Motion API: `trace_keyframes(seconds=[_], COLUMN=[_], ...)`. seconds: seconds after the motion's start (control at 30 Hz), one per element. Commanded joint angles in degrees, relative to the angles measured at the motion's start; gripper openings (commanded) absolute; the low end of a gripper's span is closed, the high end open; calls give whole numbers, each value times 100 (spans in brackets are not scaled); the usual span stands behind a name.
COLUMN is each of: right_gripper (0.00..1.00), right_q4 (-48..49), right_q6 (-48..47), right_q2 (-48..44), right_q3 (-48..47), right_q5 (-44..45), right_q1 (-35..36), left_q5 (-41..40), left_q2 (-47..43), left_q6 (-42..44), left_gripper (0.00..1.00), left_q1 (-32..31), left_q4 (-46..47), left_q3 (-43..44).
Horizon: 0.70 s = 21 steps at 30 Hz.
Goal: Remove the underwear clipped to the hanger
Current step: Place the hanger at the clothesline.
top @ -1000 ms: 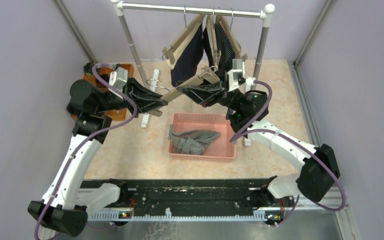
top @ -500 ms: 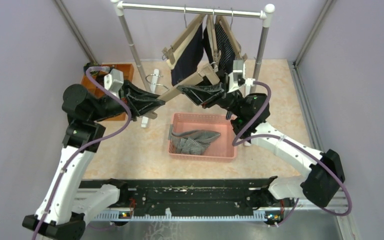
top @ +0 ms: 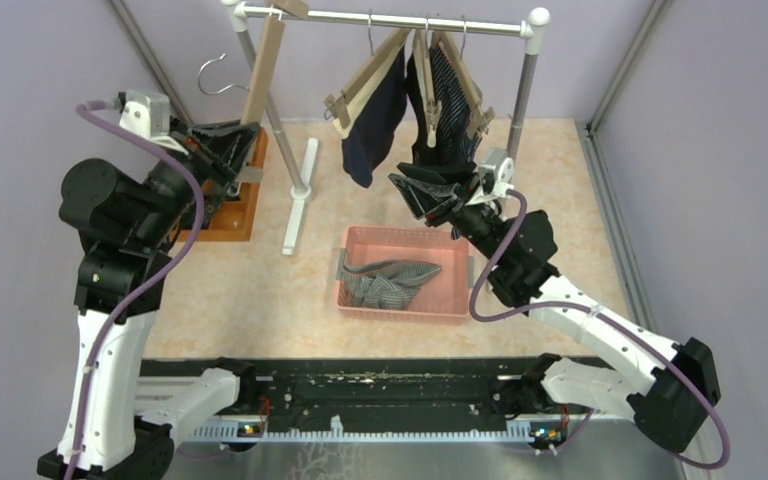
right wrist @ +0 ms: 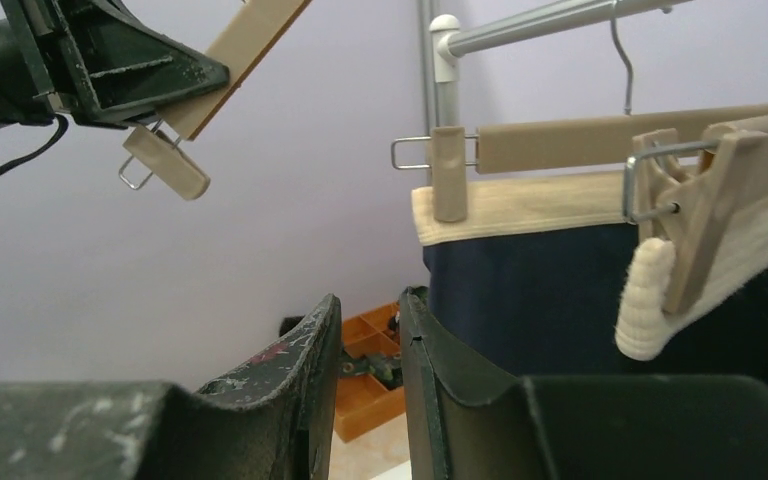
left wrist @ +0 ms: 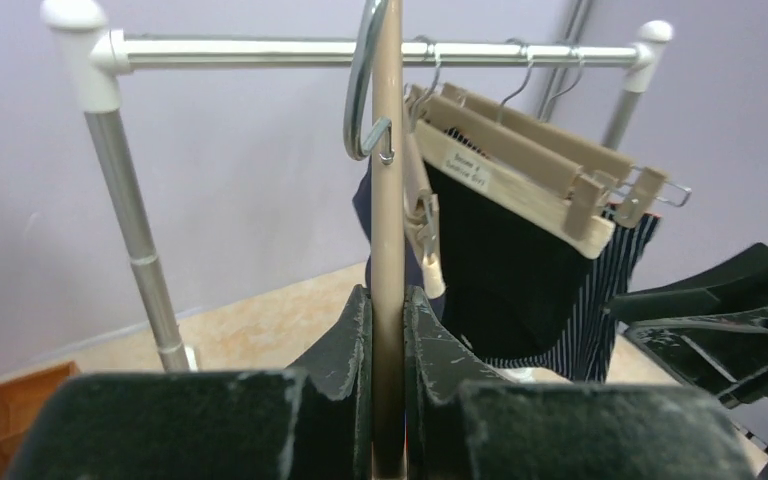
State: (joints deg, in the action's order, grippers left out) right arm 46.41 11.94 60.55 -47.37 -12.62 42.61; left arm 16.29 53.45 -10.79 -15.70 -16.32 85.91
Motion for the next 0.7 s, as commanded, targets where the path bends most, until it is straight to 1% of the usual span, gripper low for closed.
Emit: trace_keyframes(seconds=[0.0,0.17,0.43,0.67], right_gripper=[28,28,28,27], right_q4=[-27,26,143,194], right_q6=[-278,-257,-171,-189], right_q2=[-327,-360,-398,-572], right_q3=[89,198,285,382], right_q5=[448,597,657,701], right_q1=[6,10,10,11], left_q5=[-440,-561,-865,-1003], left_q2=[177,159,109,869], left_q6=[144,223,299,362], left_gripper=[0,0,0,0], left_q1=[6,6,2,6], left_q4=[-763,-1489,-1895,-1985], left_q3=[236,224,67,271])
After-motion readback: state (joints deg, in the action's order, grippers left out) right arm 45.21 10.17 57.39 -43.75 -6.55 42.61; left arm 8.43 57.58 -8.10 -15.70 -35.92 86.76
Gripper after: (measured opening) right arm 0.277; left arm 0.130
